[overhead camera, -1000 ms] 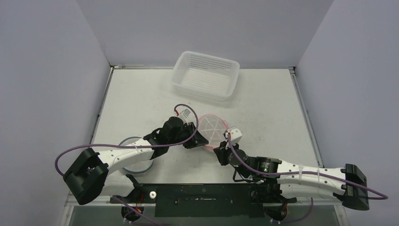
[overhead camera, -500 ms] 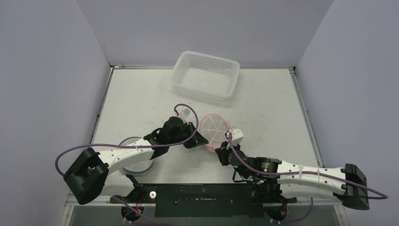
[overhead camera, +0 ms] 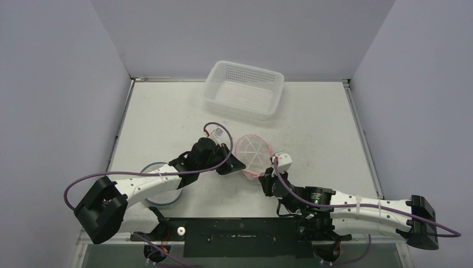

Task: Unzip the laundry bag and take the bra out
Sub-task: Unzip the laundry bag at the center of the board, then open the laundry bag at the center of the board.

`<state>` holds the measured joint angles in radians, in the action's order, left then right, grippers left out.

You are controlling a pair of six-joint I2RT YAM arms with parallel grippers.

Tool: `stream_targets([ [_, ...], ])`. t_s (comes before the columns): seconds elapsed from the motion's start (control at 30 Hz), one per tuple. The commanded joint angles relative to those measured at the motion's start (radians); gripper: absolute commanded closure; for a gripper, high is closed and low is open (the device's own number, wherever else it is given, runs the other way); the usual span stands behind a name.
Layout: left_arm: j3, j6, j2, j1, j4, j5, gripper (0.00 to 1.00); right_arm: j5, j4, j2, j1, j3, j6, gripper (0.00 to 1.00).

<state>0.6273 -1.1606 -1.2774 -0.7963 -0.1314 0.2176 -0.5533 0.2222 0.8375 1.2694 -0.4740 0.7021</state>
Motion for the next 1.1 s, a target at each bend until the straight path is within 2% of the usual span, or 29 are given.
stream_targets([
  [0.0, -0.012, 0.006, 0.029, 0.014, -0.011, -0.037, 1.0, -0.06, 0.039, 0.0, -0.011, -0.004, 0.029, 0.95],
  [0.3, -0.026, -0.009, 0.026, 0.009, -0.049, -0.031, 1.0, -0.055, 0.046, -0.005, -0.011, -0.01, 0.05, 0.94],
  [0.33, -0.033, -0.016, 0.027, 0.006, -0.065, -0.032, 1.0, -0.05, 0.046, -0.02, -0.011, -0.015, 0.059, 0.87],
  [0.47, -0.071, -0.064, 0.036, -0.02, -0.149, -0.072, 1.0, -0.067, 0.07, -0.11, -0.011, -0.02, 0.157, 0.38],
  [0.57, -0.121, -0.123, 0.044, -0.048, -0.237, -0.13, 1.0, -0.08, 0.064, -0.176, -0.013, 0.009, 0.296, 0.23],
  [0.77, -0.252, -0.248, 0.078, -0.113, -0.464, -0.291, 1.0, -0.086, -0.048, -0.25, -0.028, 0.108, 0.484, 0.16],
  [0.9, -0.333, -0.324, 0.106, -0.142, -0.668, -0.358, 1.0, -0.049, -0.148, -0.251, -0.085, 0.142, 0.485, 0.14],
  [1.0, -0.336, -0.346, 0.126, -0.146, -0.725, -0.343, 0.99, 0.011, -0.19, -0.216, -0.136, 0.13, 0.436, 0.12],
  [1.03, -0.32, -0.342, 0.133, -0.146, -0.717, -0.334, 0.94, 0.029, -0.201, -0.203, -0.152, 0.123, 0.422, 0.12],
  [1.07, -0.309, -0.329, 0.141, -0.146, -0.7, -0.32, 0.83, 0.047, -0.209, -0.189, -0.165, 0.12, 0.412, 0.12],
])
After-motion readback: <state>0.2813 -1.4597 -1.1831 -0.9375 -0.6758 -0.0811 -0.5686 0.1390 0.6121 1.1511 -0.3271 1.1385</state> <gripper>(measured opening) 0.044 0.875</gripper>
